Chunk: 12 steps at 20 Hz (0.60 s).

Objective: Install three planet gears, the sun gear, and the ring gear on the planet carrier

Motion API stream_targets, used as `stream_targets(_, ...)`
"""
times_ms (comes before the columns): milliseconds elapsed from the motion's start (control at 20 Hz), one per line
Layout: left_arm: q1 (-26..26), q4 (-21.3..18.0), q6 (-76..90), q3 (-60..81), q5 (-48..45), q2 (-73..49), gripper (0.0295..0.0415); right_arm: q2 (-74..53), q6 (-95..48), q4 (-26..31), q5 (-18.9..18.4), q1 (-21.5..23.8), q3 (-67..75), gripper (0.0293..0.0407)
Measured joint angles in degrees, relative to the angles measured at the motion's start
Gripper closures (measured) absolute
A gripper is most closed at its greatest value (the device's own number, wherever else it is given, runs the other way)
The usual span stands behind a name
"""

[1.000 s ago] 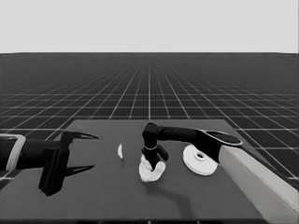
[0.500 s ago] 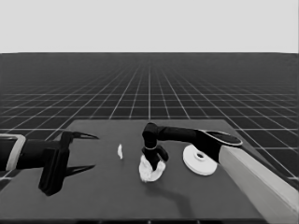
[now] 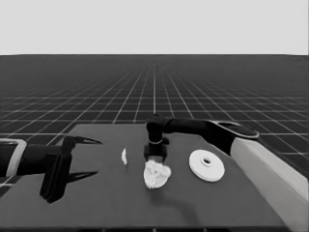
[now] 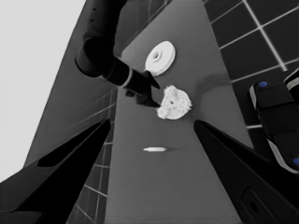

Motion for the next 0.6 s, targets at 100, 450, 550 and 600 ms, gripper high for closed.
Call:
stream_targets(100, 0.0, 0.0, 0.0, 0.0, 0.0, 0.0, 0.0326, 0.0, -0.6, 0.1, 0.0, 0.1, 0.0, 0.0315)
stream_targets(450, 0.0, 0.0, 0.0, 0.0, 0.0, 0.0, 0.0326, -72.4, -59.5, -30.0, 20.1, -21.5, 73.2, 0.0315)
stream_targets(550, 0.0, 0.0, 0.0, 0.0, 0.0, 0.0, 0.0326, -73.8, -60.5, -30.5, 20.4, -21.8, 74.5, 0.0315)
stream_targets(600, 0.0, 0.0, 0.0, 0.0, 0.0, 0.0, 0.0326, -74.1, -60.7, -30.6, 20.5, -21.9, 74.8, 0.0315)
